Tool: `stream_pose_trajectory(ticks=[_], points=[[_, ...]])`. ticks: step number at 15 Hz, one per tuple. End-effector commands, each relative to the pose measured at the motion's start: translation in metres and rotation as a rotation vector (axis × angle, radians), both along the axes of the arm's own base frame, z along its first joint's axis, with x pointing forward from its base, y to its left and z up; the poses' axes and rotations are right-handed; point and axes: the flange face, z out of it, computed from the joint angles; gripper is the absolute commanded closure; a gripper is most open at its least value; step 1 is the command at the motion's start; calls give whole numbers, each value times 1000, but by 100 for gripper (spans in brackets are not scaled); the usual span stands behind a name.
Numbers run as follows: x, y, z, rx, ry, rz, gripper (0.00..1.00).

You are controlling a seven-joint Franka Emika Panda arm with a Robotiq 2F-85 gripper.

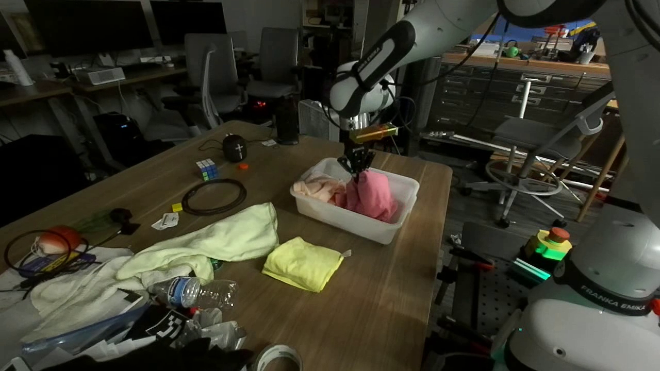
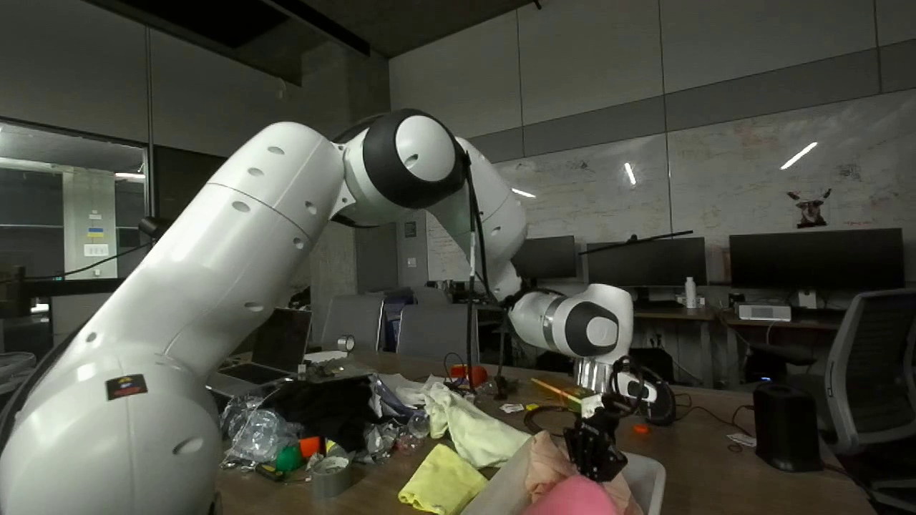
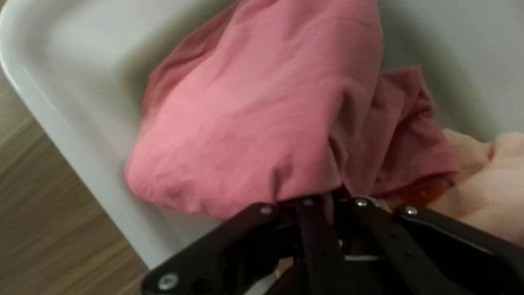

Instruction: Remove all the clothes from the bowl and put them on the table

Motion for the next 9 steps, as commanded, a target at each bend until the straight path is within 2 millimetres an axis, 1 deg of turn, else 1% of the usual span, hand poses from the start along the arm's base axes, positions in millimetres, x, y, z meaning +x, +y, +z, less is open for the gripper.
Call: stream_pose_trajectory(ticks=[1,4,6,9], points=[[-11,3,71,8,-185,30,90],[-20,7,123,-9,-329,66,90],[-30,11,157,-17,-425,86,90],[-49,18,200,-24,-540,122,89]])
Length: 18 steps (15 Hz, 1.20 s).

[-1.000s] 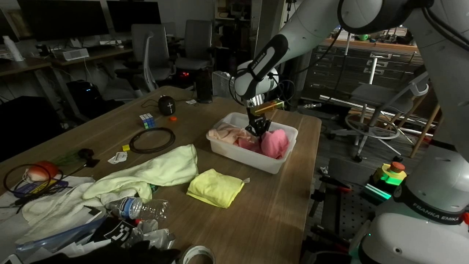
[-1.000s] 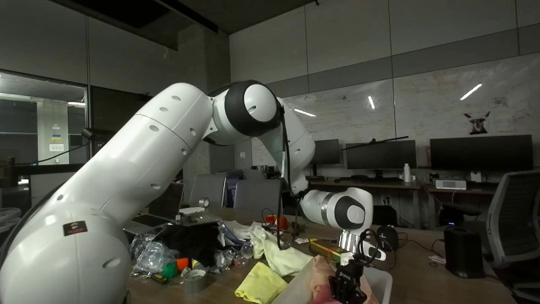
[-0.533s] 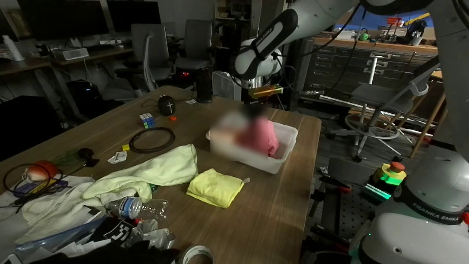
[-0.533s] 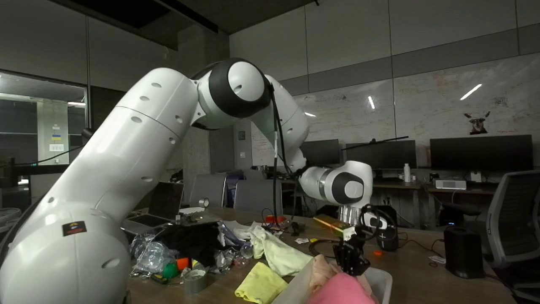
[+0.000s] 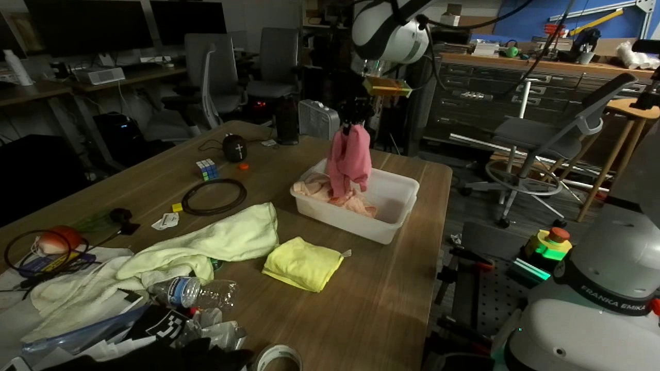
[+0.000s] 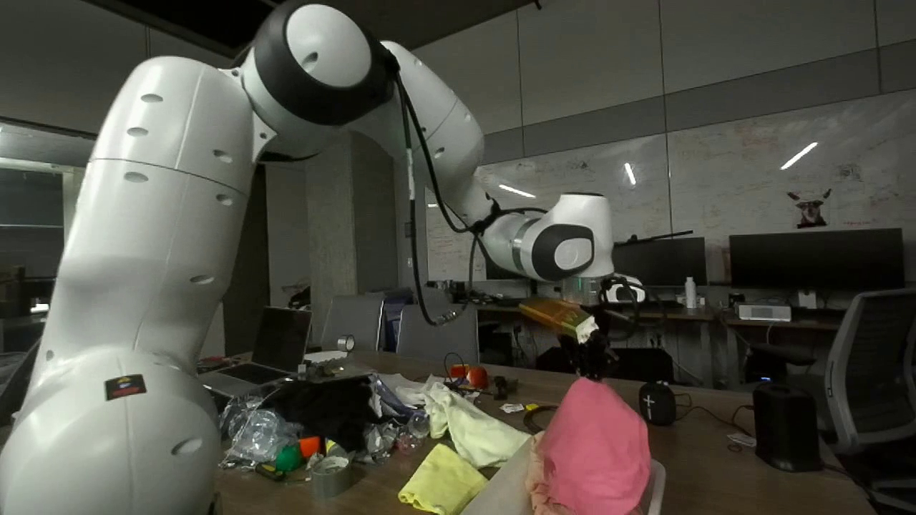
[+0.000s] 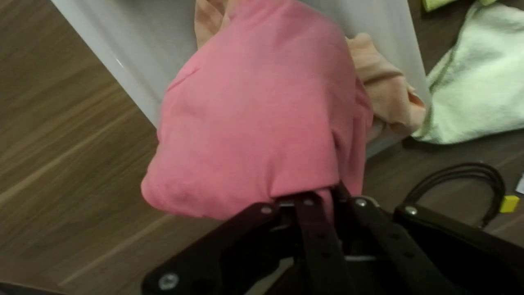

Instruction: Remove all the clothes from the bowl and put them on the table

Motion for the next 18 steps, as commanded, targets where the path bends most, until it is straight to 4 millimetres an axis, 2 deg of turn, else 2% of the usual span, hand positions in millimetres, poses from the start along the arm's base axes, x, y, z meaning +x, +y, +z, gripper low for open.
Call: stream_pose_trajectory(ticks=[1,5,7,9,11,18], points=[[-34,12,54,-3,-150,46,90],[-57,25,98,-7,-252,96,90],[-63,36,108,-14,-266,131,90],[-66,57,110,-27,-260,186,90],[-67,89,104,-45,-242,268,90],[-78,237,54,-173,-126,655,90]])
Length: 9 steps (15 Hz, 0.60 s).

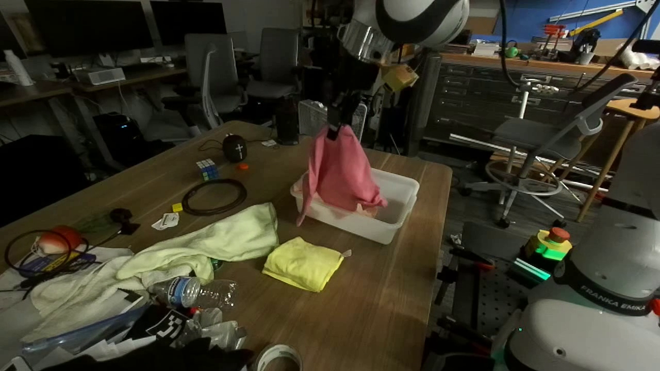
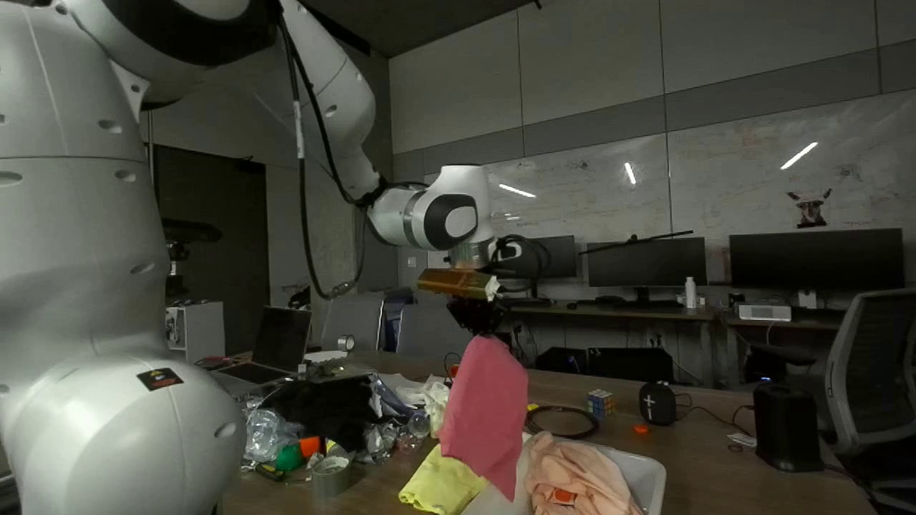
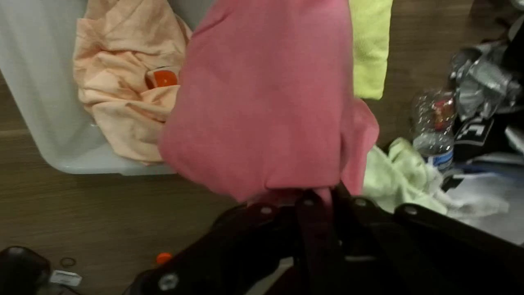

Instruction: Remove all the clothes from the bowl and put them on the table

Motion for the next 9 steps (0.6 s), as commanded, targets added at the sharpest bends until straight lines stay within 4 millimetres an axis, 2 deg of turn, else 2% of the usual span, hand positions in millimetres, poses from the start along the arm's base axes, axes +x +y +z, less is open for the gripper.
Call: stream_pose_trajectory(ticks=[1,4,9], points=[[-17,62,-16,-92,-8,167,90],[-32,107,-30,-146,5,302,90],[-55,168,-49,-191,34,473,90]])
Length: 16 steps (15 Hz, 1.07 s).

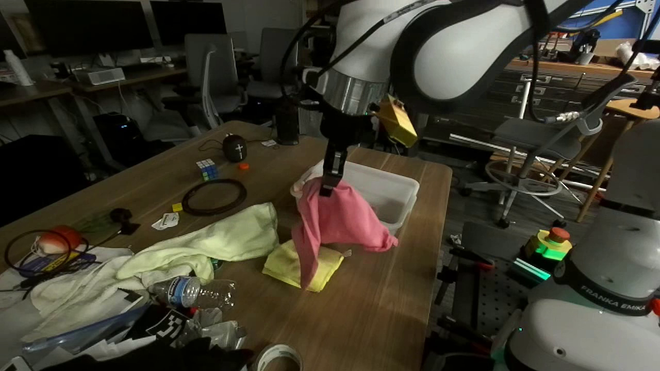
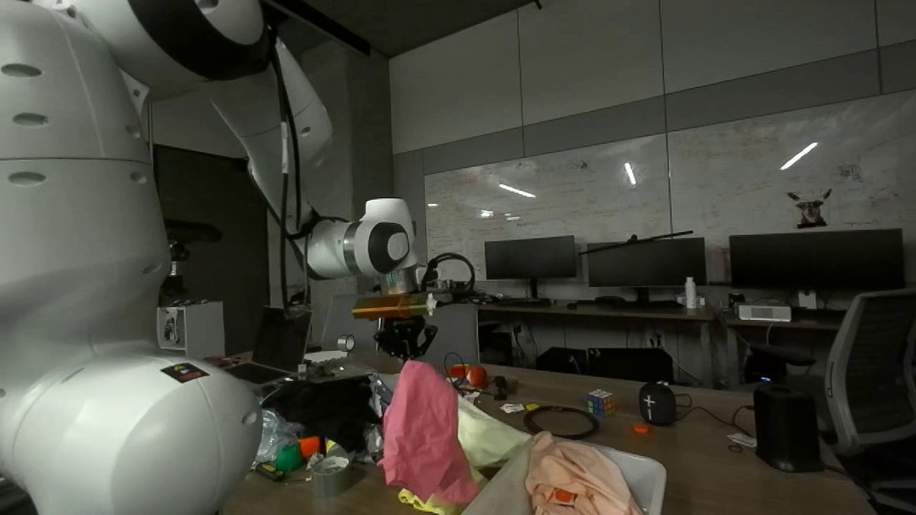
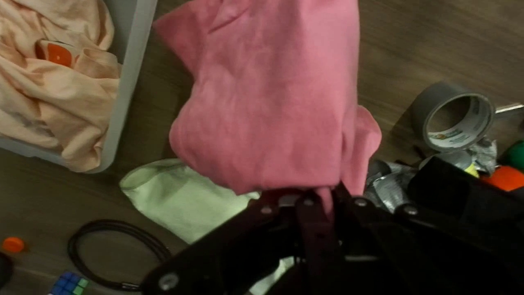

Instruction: Remove all the clothes from the bowl and put them on the table

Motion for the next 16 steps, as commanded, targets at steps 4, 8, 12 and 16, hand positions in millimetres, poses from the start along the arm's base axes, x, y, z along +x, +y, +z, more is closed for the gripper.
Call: stream_pose_trajectory(ticks=[4,8,12,16], points=[[-15,48,-8,-35,0,130,90],[-5,36,-12,-33,1,121,50],[7,-7,-12,-28,-20,69,19],[26,-85,-7,-8,-58,-66,0]])
